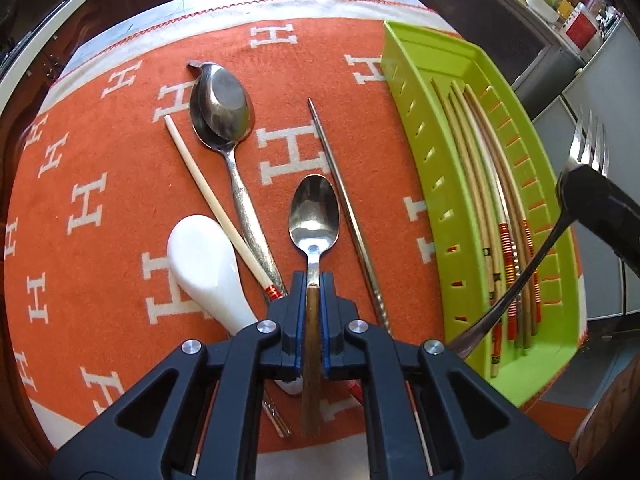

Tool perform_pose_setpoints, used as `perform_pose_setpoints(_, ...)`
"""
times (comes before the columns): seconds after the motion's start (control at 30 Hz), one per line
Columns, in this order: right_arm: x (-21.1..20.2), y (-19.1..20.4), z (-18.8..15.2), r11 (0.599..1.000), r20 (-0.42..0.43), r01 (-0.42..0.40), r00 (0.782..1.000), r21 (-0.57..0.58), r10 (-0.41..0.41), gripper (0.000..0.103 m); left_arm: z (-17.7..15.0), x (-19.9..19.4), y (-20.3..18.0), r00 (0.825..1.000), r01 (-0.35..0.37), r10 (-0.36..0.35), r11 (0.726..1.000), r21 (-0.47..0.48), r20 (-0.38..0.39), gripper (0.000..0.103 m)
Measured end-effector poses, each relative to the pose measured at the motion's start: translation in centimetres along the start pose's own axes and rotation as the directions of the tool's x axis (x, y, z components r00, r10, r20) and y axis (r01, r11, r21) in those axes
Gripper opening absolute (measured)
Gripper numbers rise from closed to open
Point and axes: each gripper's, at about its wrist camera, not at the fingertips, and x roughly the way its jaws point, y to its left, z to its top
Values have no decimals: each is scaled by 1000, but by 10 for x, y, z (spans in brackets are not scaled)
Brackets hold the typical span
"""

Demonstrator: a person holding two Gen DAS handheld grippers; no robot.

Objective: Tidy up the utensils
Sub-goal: 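Grasp the metal spoon by its handle with the left tool, then carry the spoon and fork into the green tray and open both tools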

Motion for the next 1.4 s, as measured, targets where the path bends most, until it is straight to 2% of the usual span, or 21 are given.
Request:
perform_pose_setpoints(0.27,-38,-4,8,998,47,-57,997,37,55,3,4,-48,-13,994,63,-64,998,16,92,4)
perform_pose_setpoints(0.4,-65,-3,12,1000,82,-14,997,26,12,3,14,-65,-31,987,111,-116,993,44,111,4)
perform_pose_setpoints(0.5,-76,-7,14,998,85,62,994,7,-62,3,22,-70,-52,983,138,-145,988,70,115,4)
perform_pose_setpoints(0.6,-74,-15,15,994,46,108,993,10,-109,3,30,-66,-72,978,168,-177,982,89,109,4)
perform_pose_setpoints(0.77,-59,-29,9,984,-31,176,984,11,-175,3,32,-46,-91,980,171,-180,980,101,88,4)
perform_pose_setpoints(0.87,-48,-41,9,985,-67,170,984,38,-167,3,32,-36,-97,983,154,-162,983,101,81,4)
perform_pose_setpoints(0.9,-46,-45,10,985,-71,163,985,52,-159,7,32,-34,-98,984,146,-155,984,104,83,4)
perform_pose_setpoints(0.97,-42,-52,13,985,-70,158,986,76,-152,22,31,-32,-97,985,136,-146,984,113,87,4)
perform_pose_setpoints(1.03,-43,-55,15,983,-40,162,987,88,-159,40,31,-34,-97,985,128,-140,984,125,98,4)
perform_pose_setpoints(1.13,-45,-56,18,981,-5,176,984,83,-176,41,31,-41,-98,984,115,-133,983,140,122,4)
perform_pose_setpoints(1.4,-36,-52,21,973,-24,215,977,89,-214,42,24,-57,-74,986,73,-87,992,103,142,4)
